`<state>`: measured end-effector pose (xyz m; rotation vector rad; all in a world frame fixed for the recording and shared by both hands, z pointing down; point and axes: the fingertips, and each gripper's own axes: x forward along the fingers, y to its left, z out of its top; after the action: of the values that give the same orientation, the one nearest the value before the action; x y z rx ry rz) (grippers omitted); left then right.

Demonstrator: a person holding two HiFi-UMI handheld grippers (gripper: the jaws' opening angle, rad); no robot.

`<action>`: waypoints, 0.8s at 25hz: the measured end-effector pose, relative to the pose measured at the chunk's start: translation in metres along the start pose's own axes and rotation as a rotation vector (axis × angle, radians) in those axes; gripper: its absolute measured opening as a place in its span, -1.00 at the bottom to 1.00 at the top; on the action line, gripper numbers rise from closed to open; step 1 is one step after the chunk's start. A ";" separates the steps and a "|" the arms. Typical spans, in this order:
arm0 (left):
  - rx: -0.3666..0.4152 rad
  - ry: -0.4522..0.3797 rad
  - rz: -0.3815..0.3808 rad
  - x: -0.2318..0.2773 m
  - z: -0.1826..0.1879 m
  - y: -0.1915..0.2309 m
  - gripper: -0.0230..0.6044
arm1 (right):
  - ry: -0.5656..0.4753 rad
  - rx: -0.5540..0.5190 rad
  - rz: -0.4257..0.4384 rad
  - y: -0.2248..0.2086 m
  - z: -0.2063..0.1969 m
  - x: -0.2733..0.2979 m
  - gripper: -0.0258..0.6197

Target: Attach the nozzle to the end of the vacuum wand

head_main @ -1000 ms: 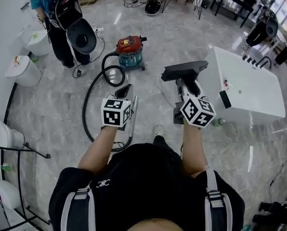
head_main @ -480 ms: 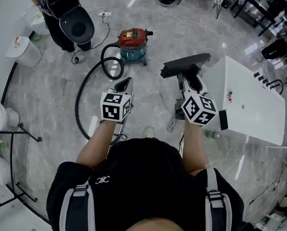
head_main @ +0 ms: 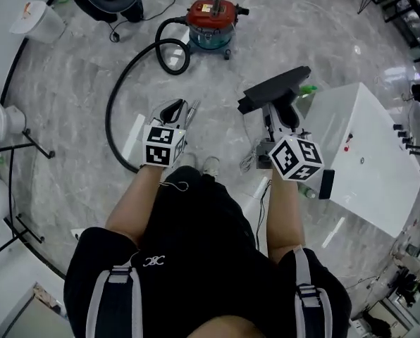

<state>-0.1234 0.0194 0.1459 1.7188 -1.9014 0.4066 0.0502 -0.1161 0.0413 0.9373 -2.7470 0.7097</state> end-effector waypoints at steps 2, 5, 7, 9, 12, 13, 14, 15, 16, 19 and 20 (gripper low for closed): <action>-0.042 0.061 0.011 0.036 -0.036 0.021 -0.89 | 0.034 0.041 0.020 -0.015 -0.025 0.030 -0.32; -0.082 0.182 0.020 0.098 -0.109 0.048 -0.86 | 0.042 0.151 0.097 -0.035 -0.073 0.072 -0.32; -0.058 0.265 0.022 0.139 -0.165 0.061 -0.75 | 0.041 0.214 0.148 -0.049 -0.110 0.093 -0.32; -0.023 0.337 0.016 0.184 -0.223 0.074 -0.62 | 0.066 0.223 0.157 -0.067 -0.153 0.117 -0.32; 0.015 0.437 0.013 0.251 -0.317 0.096 -0.62 | 0.133 0.218 0.130 -0.100 -0.230 0.156 -0.32; 0.025 0.473 0.012 0.271 -0.350 0.102 -0.58 | 0.155 0.226 0.120 -0.112 -0.257 0.168 -0.32; 0.030 0.506 0.010 0.290 -0.382 0.107 -0.55 | 0.173 0.236 0.111 -0.124 -0.283 0.180 -0.32; 0.032 0.537 0.007 0.308 -0.413 0.113 -0.53 | 0.188 0.249 0.104 -0.135 -0.309 0.190 -0.32; 0.034 0.570 0.003 0.323 -0.444 0.117 -0.51 | 0.201 0.264 0.098 -0.145 -0.336 0.199 -0.32; 0.035 0.651 -0.002 0.358 -0.527 0.132 -0.45 | 0.245 0.303 0.091 -0.170 -0.416 0.223 -0.32; 0.024 0.660 0.010 0.372 -0.549 0.140 -0.45 | 0.258 0.308 0.091 -0.179 -0.442 0.233 -0.32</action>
<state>-0.1725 0.0405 0.8217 1.3549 -1.4207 0.8775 -0.0289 -0.1520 0.5648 0.7128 -2.5083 1.2046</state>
